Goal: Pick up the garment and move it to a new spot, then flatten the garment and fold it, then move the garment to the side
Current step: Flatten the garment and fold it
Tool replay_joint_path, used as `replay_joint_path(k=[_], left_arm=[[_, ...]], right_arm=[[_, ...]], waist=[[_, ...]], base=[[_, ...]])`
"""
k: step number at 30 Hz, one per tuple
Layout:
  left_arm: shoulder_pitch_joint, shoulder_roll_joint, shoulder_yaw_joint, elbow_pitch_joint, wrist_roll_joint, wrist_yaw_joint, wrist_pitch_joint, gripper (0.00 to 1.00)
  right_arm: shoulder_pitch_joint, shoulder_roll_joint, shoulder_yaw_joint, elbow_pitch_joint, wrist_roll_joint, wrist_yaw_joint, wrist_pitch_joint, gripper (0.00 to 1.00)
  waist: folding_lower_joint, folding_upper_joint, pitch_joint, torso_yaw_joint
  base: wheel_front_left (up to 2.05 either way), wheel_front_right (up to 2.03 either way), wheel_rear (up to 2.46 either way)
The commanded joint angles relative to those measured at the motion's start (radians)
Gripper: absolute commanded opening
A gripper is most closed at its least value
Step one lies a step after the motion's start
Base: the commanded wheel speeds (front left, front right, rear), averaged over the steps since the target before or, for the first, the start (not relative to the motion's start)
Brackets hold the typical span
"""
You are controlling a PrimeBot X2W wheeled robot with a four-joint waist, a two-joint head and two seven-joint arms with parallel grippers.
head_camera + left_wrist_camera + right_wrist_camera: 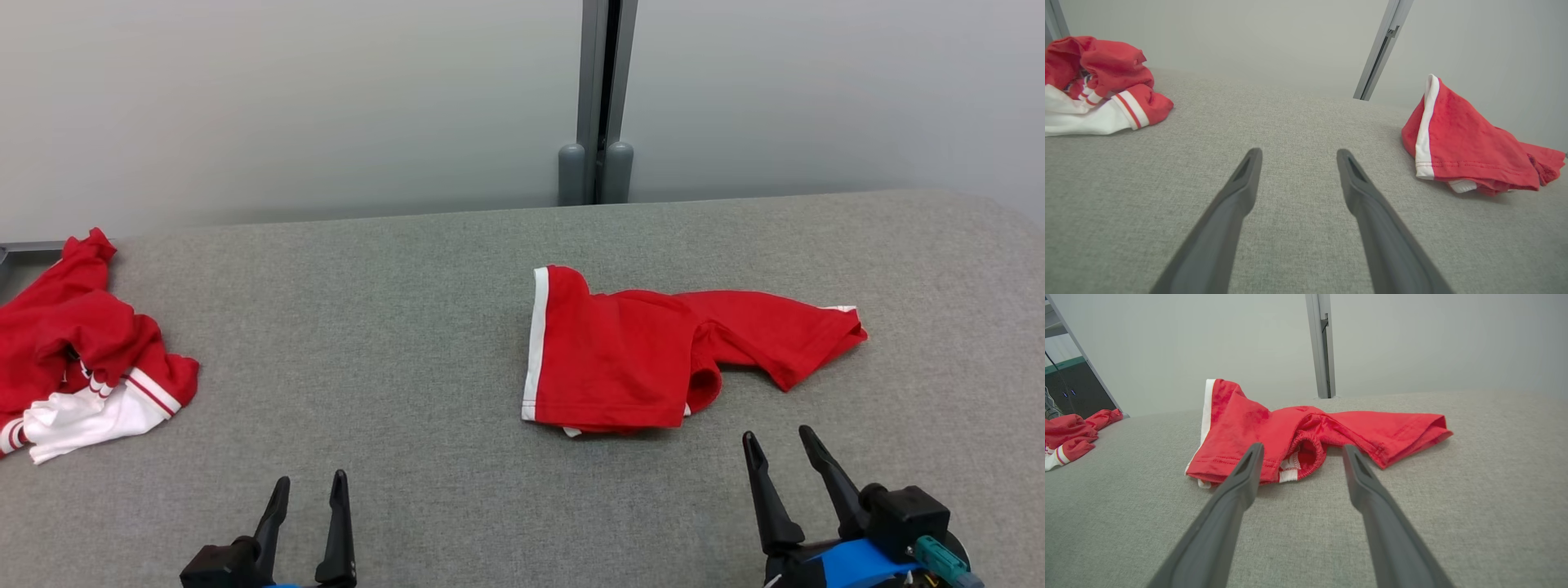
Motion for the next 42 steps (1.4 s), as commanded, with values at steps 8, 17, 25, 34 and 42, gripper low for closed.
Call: replay_joint_path(k=[8,17,25,34,42], left_arm=[[-0.023,-0.006,0.009,0.007,0.011,-0.012,-0.003,1.0],[-0.037,-0.011,0.012,-0.002,0.016,-0.016,-0.003,1.0],[-0.068,-0.012,0.006,-0.005,0.015,-0.018,-0.003,1.0],[-0.084,-0.013,0.004,-0.006,0.004,-0.021,-0.003,1.0],[-0.09,-0.013,0.0,-0.002,-0.004,-0.02,-0.003,1.0]], right_arm=[[-0.017,-0.003,-0.008,-0.006,-0.006,0.0,-0.001,1.0],[-0.055,-0.004,0.009,0.046,-0.075,0.0,-0.001,1.0],[-0.168,-0.004,-0.019,0.23,-0.262,0.0,-0.001,1.0],[-0.234,-0.004,-0.057,0.213,-0.306,0.0,-0.001,1.0],[-0.256,-0.003,-0.07,0.281,-0.312,0.0,-0.001,1.0]], waist=[[0.0,0.0,0.015,0.022],[0.0,0.0,0.051,0.063],[0.0,0.0,0.107,0.116],[0.0,0.0,0.136,0.151],[0.0,0.0,0.143,0.157]], base=[[0.0,0.0,0.0],[0.0,0.0,0.0],[0.0,0.0,0.0],[0.0,0.0,0.0],[0.0,0.0,0.0]])
